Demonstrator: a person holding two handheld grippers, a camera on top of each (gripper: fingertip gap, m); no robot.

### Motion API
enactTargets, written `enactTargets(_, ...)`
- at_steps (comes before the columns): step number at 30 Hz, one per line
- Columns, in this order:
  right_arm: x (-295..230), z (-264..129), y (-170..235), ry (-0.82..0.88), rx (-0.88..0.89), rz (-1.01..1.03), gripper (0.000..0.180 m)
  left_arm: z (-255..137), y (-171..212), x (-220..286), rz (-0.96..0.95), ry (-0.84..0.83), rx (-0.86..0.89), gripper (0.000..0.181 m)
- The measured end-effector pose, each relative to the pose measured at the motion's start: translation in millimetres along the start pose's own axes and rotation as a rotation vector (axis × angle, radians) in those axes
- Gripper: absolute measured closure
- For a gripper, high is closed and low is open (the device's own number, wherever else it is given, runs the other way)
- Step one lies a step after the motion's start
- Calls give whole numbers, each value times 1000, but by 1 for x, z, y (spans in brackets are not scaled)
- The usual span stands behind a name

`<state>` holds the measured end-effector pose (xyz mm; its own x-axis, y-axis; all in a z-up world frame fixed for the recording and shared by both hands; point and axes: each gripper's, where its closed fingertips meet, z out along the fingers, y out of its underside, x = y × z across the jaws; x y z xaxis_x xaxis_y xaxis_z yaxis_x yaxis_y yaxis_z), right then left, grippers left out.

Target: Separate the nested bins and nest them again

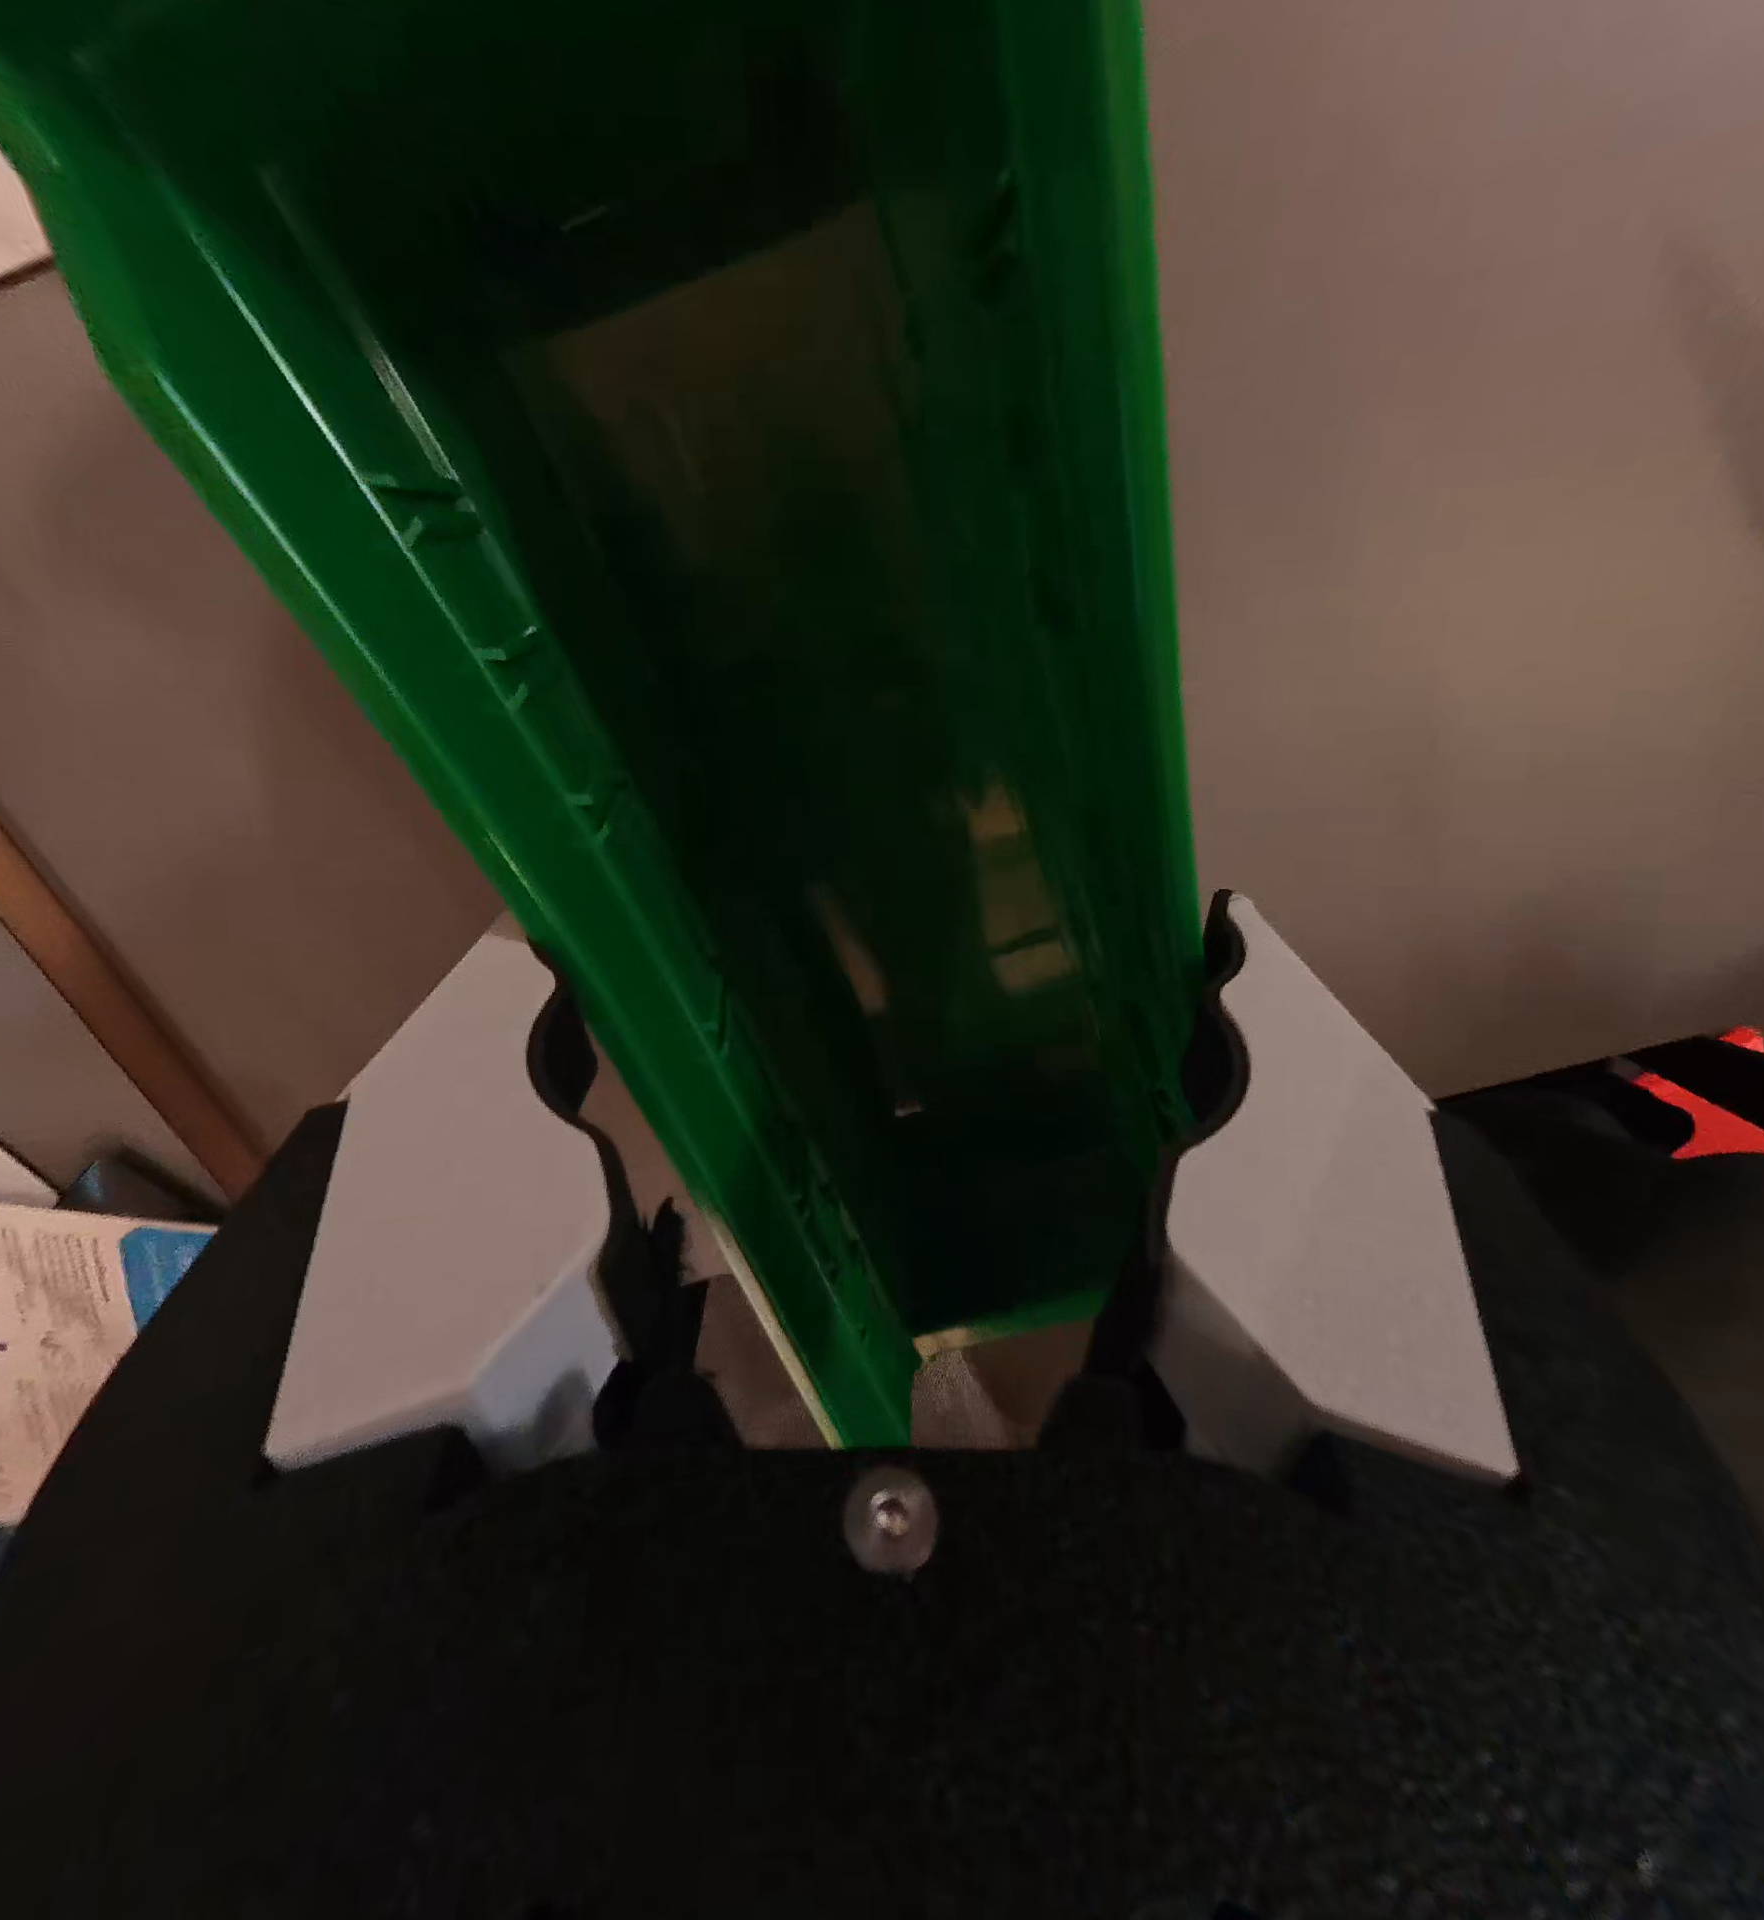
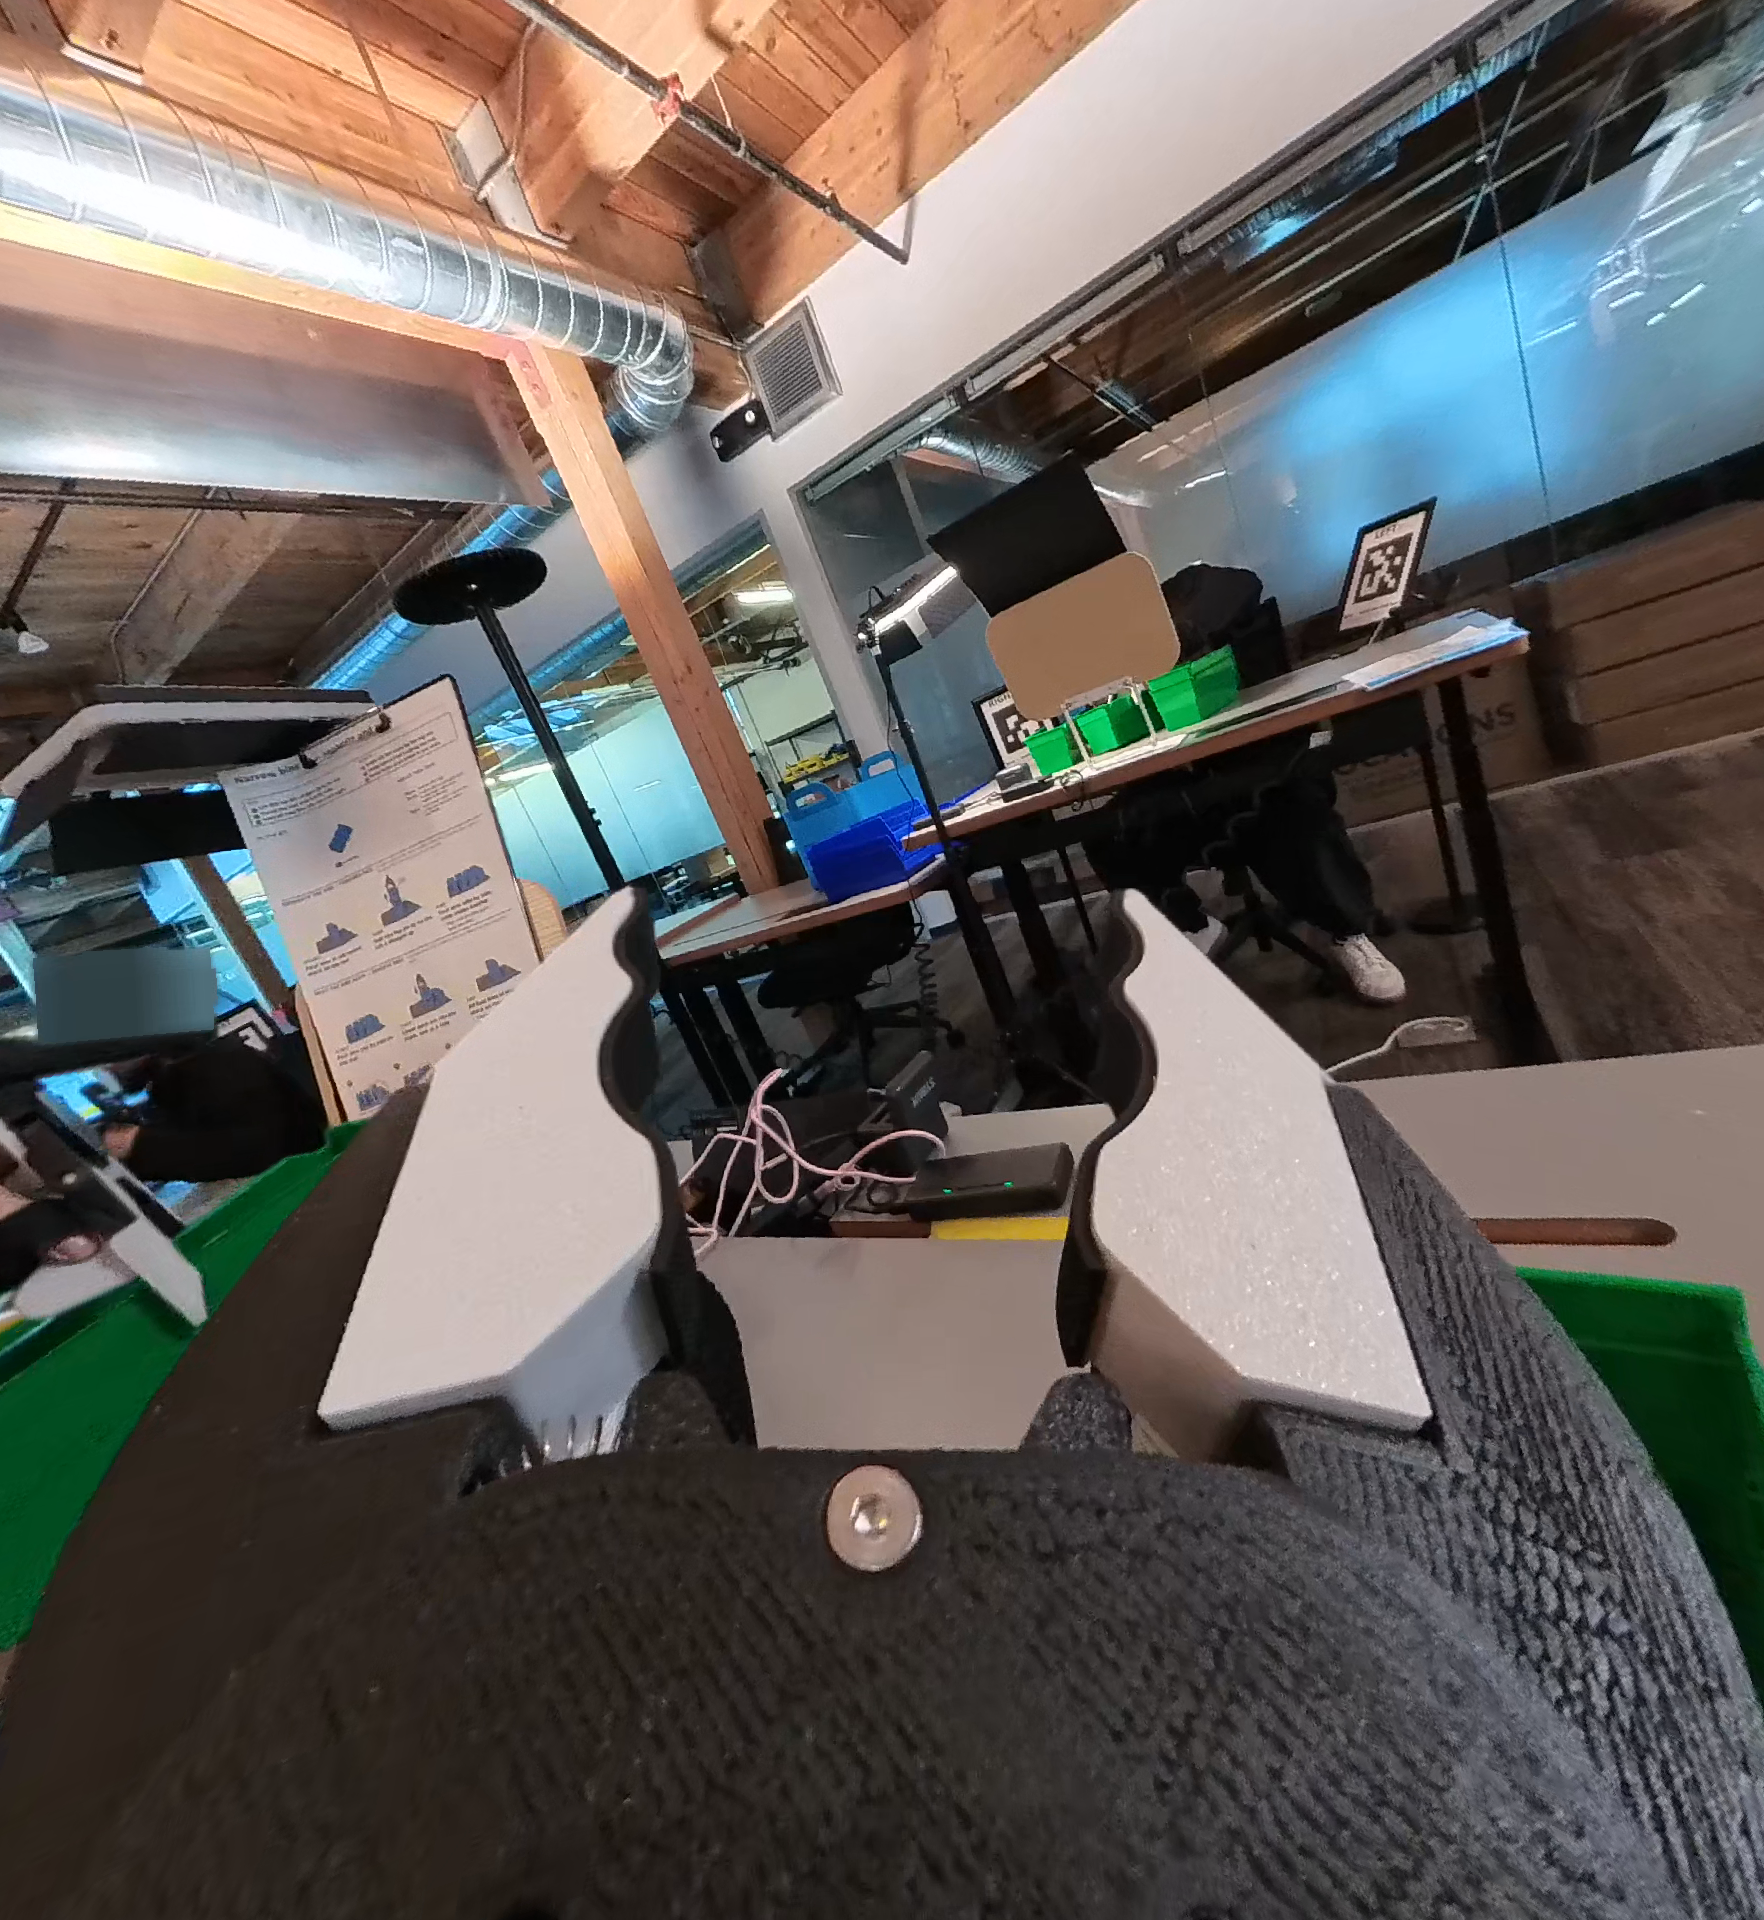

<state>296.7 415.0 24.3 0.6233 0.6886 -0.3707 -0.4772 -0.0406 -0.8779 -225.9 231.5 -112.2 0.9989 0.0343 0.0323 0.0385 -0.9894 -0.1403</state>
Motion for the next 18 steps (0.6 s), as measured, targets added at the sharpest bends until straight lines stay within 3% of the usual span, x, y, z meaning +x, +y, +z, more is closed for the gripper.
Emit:
enactTargets(5,-10,2,3,-9,-12,-21,95,12,-6,4,8,38,-5,65)
enactTargets(18,-20,9,8,-44,-32,-31,95,49,-13,4,40,-55,-114,63)
